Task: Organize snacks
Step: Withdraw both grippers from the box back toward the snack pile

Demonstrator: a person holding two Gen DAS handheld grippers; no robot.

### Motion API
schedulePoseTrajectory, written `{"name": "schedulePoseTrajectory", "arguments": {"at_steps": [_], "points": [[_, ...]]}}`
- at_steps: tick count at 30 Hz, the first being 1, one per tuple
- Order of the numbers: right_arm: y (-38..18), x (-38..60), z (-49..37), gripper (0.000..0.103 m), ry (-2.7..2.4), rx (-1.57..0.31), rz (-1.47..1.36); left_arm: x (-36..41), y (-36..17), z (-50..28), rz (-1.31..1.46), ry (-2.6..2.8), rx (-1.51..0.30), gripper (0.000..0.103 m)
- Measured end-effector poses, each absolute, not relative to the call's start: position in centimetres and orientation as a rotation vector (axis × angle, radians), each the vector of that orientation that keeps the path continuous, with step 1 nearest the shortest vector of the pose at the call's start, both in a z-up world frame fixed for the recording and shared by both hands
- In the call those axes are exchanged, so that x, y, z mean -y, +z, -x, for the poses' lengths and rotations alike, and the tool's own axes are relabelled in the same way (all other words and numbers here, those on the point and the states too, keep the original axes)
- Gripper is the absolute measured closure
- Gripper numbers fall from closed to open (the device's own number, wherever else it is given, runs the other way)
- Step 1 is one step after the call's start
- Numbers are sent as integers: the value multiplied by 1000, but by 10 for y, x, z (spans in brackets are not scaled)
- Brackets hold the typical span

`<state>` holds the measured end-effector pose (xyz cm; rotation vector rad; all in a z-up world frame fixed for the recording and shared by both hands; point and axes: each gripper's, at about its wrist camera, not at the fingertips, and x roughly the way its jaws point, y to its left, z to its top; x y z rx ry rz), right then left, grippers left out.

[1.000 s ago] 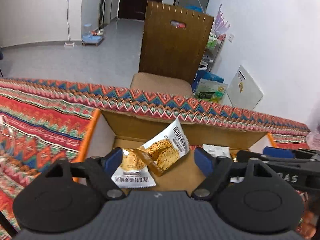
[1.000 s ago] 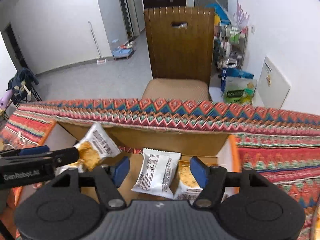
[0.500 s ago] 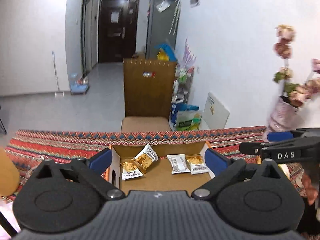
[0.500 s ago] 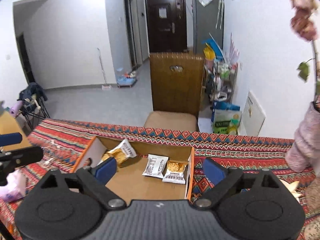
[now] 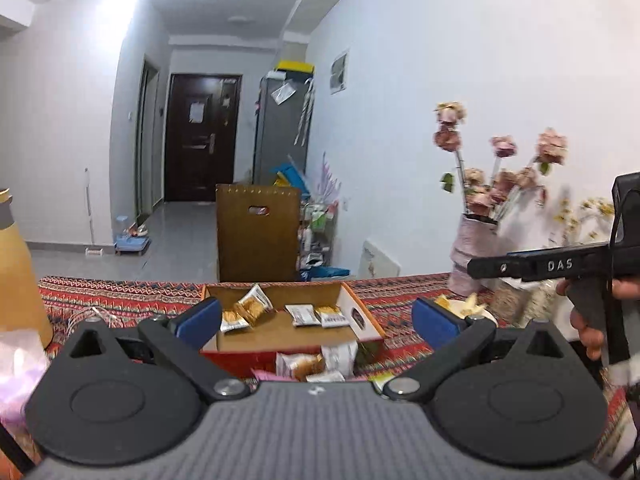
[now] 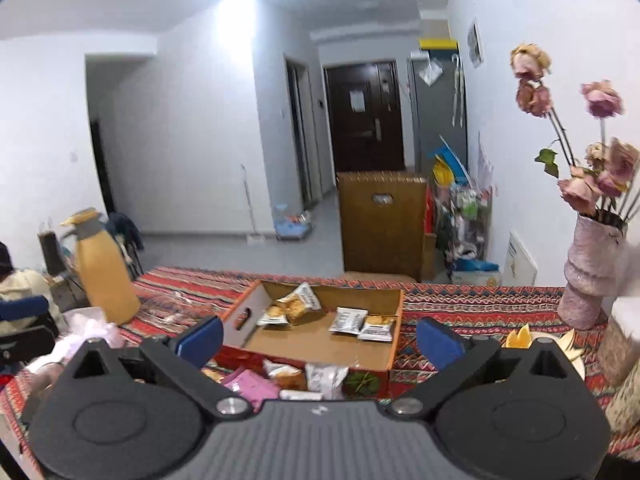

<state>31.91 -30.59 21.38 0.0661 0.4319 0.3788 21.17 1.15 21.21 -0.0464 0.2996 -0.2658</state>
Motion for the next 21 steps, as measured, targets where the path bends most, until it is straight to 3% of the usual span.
{"name": "schedulePoseTrajectory", "arguments": {"at_steps": [11, 21], "points": [[109, 328, -189, 0, 354, -363, -153, -38, 101, -101, 49, -150, -298, 0], [-6, 314, -131, 0, 219, -453, -158, -41, 20, -89, 29, -62, -448, 0]]}}
